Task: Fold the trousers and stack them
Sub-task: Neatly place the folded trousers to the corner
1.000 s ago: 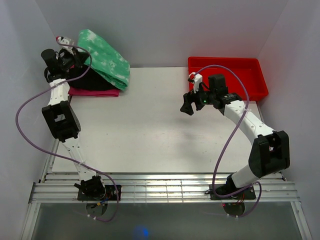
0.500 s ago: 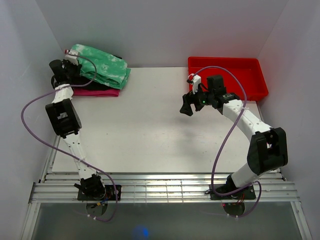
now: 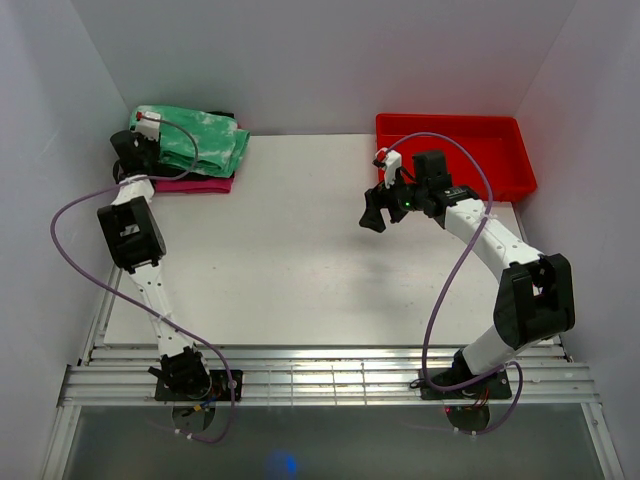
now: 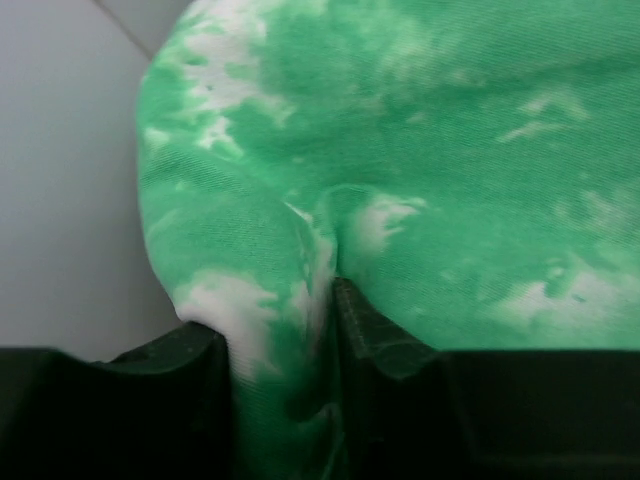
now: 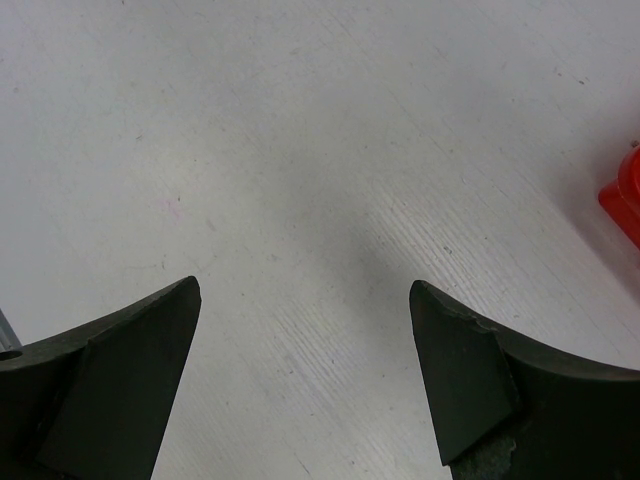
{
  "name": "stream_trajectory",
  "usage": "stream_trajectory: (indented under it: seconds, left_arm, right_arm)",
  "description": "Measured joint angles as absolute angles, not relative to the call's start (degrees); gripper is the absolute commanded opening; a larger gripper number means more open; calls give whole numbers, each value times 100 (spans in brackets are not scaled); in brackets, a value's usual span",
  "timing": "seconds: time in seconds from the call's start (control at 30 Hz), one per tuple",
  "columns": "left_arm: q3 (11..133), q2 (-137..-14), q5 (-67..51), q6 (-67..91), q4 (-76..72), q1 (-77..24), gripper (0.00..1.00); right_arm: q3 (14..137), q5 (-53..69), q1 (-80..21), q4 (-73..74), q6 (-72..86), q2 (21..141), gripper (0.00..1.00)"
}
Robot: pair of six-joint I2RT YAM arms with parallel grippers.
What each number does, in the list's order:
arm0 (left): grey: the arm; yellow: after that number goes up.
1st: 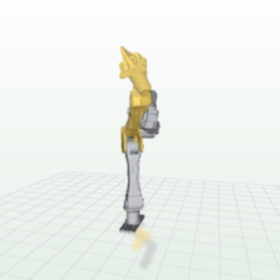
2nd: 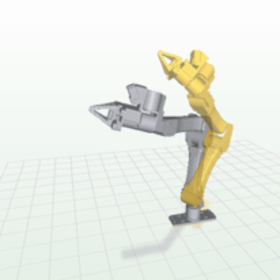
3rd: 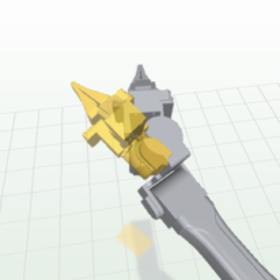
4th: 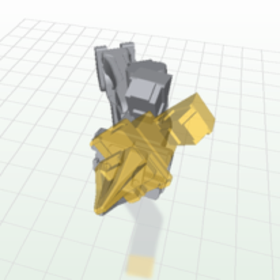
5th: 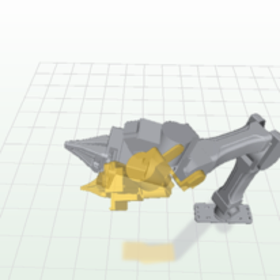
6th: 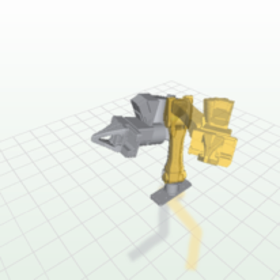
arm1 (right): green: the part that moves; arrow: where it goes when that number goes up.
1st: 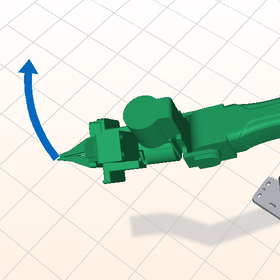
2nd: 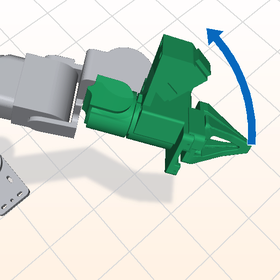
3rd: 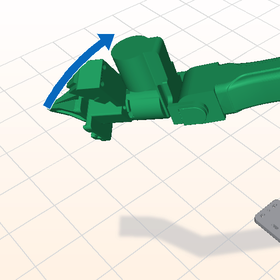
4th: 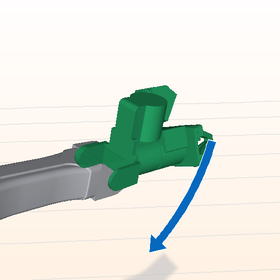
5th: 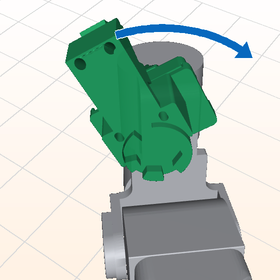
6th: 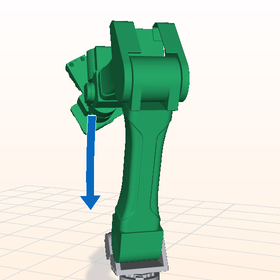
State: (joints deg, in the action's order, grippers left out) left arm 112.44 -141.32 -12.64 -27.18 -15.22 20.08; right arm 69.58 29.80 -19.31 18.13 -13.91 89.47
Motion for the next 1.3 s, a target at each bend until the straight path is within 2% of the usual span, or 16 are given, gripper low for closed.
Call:
stream_trajectory:
  seconds: [0.17,0.23,0.27,0.3,0.77,0.9,1.03,1.3]
  left_arm:
    - [11209,-14084,-954,-2689,-1496,2018,62]
    - [11209,-13996,-926,-2685,-1328,2029,78]
    - [11209,-13924,-913,-2687,-1210,2045,96]
    - [11209,-13841,-880,-2711,-1076,2069,98]
    - [10816,-12162,-572,-2272,998,2338,98]
    - [10615,-11671,-1155,-2117,1981,2491,98]
    - [9767,-10814,-2045,-2200,2998,2613,98]
    - [7382,-8565,-2727,-2303,3946,2034,98]
  right_arm:
    - [6965,2978,-1931,1844,-1400,8947,90]
    - [6978,2974,-1931,1870,-1413,8947,90]
    - [6989,2969,-1931,1890,-1417,8947,90]
    - [6997,2963,-1931,1911,-1424,8947,90]
    - [7135,2832,-1649,2128,-1538,8774,90]
    - [7227,2941,-1194,2338,-1492,8739,90]
    - [7231,3020,-696,2687,-1470,8608,90]
    - [6635,2985,126,3343,-1737,7592,90]
